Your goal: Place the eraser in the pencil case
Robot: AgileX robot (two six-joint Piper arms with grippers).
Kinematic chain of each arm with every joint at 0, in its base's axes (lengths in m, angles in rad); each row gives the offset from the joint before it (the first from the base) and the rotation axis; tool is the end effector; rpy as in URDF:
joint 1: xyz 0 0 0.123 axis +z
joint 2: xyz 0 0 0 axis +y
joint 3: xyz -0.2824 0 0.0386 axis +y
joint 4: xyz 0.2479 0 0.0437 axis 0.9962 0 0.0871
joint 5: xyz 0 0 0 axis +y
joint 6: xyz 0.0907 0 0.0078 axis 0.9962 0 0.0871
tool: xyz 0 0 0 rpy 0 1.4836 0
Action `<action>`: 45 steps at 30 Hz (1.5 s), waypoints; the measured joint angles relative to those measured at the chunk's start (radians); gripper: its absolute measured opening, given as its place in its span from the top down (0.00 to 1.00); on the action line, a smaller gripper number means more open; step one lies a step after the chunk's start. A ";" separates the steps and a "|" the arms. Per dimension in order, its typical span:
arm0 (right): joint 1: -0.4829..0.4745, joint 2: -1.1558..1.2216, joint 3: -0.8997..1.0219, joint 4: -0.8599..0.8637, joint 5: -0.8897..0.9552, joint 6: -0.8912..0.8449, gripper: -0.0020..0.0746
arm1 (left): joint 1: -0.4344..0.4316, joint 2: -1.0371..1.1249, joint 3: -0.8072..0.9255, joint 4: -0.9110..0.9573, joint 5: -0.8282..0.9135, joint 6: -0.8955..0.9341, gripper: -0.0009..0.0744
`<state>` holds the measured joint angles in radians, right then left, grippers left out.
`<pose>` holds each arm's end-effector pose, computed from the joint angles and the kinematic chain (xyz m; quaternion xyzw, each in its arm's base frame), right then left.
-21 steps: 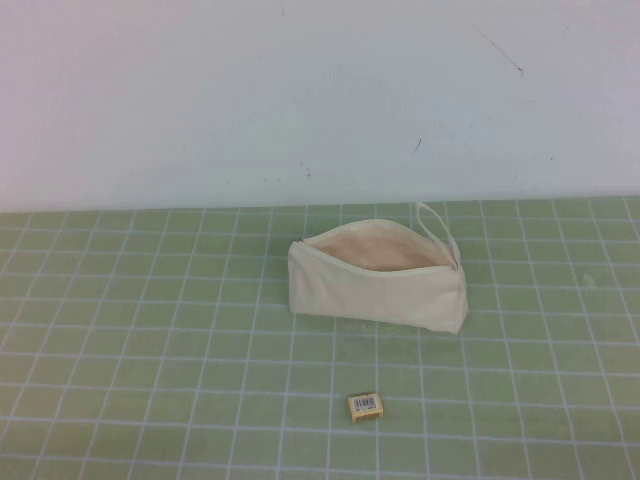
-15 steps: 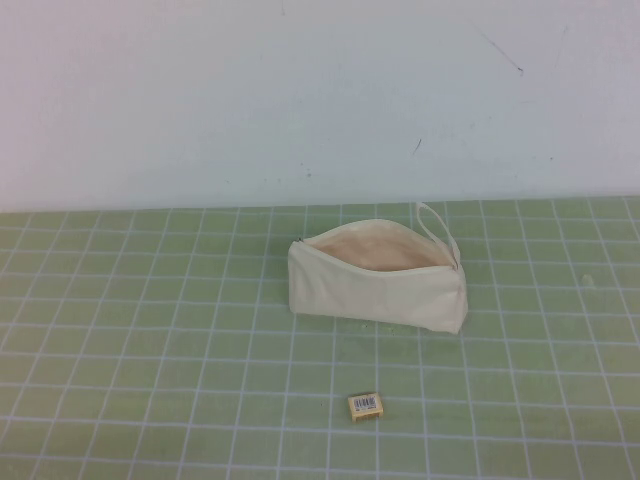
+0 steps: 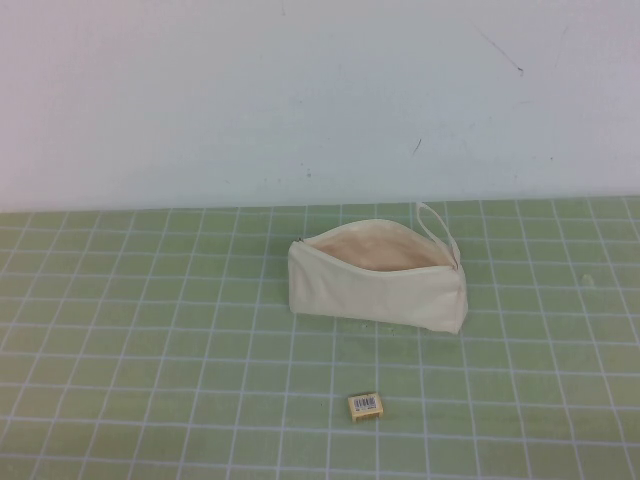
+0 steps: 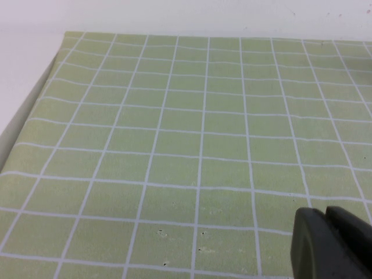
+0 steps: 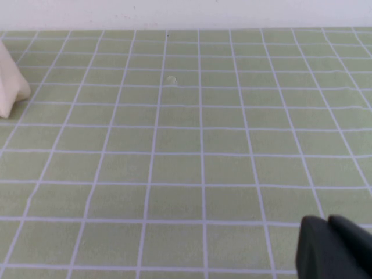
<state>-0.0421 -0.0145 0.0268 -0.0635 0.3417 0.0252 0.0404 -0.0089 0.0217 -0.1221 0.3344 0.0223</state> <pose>0.0531 -0.0042 0.1741 0.0094 0.7946 -0.0317 0.6062 0.0537 -0.0015 0.1763 -0.0406 0.7910 -0.0319 0.6096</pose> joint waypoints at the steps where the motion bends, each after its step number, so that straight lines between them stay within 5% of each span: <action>1: 0.000 0.000 0.000 0.000 0.000 0.000 0.98 | 0.000 0.000 0.000 0.000 0.000 0.000 0.99; 10: 0.000 0.000 0.000 0.063 0.000 0.000 0.98 | 0.000 0.000 0.000 0.000 0.000 0.000 0.99; 18: 0.000 0.000 0.002 0.777 0.002 0.144 0.98 | 0.000 0.000 0.000 0.000 0.000 0.000 0.99; 21: 0.000 0.000 0.002 0.875 -0.004 0.153 0.98 | 0.000 0.000 0.000 0.000 0.000 0.000 0.99; 35: 0.000 0.000 -0.033 0.828 0.040 -0.025 0.98 | 0.000 0.000 0.000 0.000 0.000 0.000 0.99; 45: 0.000 0.397 -0.525 0.445 0.427 -0.189 0.98 | 0.000 0.000 0.000 0.000 0.000 0.000 0.99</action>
<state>-0.0421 0.3824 -0.4980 0.3813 0.7690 -0.1641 0.0404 -0.0089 0.0217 -0.1221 0.3344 0.0223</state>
